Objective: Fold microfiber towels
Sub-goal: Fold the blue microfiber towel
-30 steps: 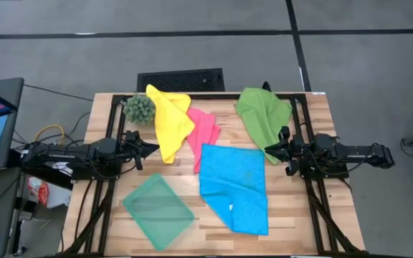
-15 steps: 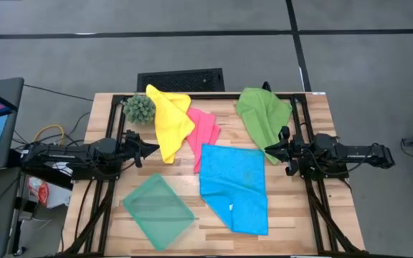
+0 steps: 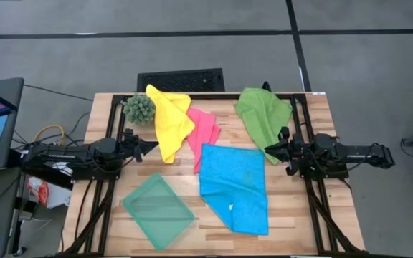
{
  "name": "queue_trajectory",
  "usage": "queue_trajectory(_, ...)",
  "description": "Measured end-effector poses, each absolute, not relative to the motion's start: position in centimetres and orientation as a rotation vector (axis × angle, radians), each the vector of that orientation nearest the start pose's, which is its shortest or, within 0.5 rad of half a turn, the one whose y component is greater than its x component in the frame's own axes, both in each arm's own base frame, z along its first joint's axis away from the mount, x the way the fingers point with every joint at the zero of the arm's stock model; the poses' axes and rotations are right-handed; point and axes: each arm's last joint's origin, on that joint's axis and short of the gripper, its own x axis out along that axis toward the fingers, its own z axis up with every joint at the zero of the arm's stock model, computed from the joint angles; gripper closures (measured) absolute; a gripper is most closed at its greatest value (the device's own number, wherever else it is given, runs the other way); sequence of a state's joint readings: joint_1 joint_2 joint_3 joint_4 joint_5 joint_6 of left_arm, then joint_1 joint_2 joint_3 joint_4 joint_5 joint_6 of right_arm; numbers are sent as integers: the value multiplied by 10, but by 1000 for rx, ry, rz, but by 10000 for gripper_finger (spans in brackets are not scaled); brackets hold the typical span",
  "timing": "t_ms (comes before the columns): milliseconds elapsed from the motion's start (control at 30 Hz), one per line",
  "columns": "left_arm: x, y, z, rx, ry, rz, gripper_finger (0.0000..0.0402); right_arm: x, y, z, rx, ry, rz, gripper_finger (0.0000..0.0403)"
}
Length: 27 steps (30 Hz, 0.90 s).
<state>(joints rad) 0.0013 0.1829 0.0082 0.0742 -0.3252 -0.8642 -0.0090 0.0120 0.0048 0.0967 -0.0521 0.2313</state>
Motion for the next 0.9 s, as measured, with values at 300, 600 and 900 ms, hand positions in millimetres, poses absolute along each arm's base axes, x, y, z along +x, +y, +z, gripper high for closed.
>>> queue_trajectory(300,107,10,159,-873,-67,365,401,98,1,174,453,-82,64,331)
queue_trajectory(600,106,12,159,-916,-115,430,401,98,1,175,505,-88,67,331)
queue_trajectory(900,105,14,169,-1049,-257,435,401,96,-1,184,627,-195,42,331)
